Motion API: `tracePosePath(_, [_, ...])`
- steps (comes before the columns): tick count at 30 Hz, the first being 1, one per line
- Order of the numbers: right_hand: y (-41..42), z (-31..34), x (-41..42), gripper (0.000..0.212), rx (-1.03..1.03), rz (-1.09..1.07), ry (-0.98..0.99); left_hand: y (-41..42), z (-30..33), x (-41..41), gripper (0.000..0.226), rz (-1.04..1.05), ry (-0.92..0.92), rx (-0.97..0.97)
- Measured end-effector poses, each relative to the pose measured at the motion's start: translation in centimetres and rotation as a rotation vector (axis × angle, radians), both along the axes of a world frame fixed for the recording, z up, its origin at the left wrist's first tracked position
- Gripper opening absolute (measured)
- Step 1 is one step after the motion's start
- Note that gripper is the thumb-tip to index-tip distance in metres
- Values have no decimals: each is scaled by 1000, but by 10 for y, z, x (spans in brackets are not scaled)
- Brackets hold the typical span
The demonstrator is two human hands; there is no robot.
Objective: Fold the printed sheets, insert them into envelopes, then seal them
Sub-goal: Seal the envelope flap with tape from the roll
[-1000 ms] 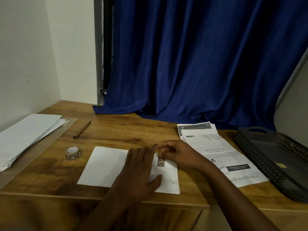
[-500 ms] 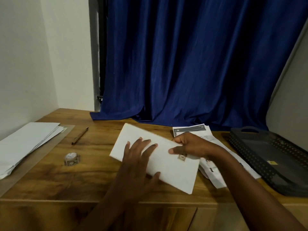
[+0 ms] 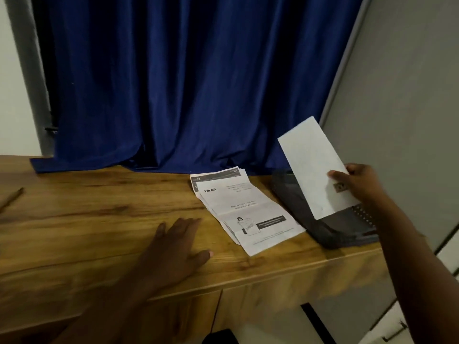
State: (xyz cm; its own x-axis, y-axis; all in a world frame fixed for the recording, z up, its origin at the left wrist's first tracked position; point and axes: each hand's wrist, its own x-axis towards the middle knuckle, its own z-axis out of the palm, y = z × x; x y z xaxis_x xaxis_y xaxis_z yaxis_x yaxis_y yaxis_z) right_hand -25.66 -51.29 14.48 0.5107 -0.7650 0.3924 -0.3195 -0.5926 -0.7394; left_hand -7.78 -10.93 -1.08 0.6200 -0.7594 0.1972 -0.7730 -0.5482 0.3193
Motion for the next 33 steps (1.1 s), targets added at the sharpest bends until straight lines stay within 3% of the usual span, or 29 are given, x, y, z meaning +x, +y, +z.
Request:
tracePosePath(4, [-40,-21,-6,31,96,-80,172,6,-7,5,81,-17,-39,60])
tracePosePath(12, [-61,-45,0,52,282,-98,465,9,-3,1,94,-5,-47,70])
tracePosePath(18, [-64,-50,-3,55,214,-175,464,8,-2,2,93,-10,-48,70])
tracePosePath(21, [-53,-35,4,49,-10,-197,505,8,-1,1,91,-6,-40,53])
tracePosePath(23, [-30,-20,17,43,-116,-138,516,8,-2,1,89,-6,-30,48])
tracePosePath(26, [24,-7,41,12,-227,56,465,7,-2,1,82,-4,-21,45])
tracePosePath(29, [91,-18,66,12,-247,321,446,7,-1,1,77,-3,-23,25])
tracePosePath(33, [152,-60,104,60,-259,397,563,9,0,-2,76,10,-10,-28])
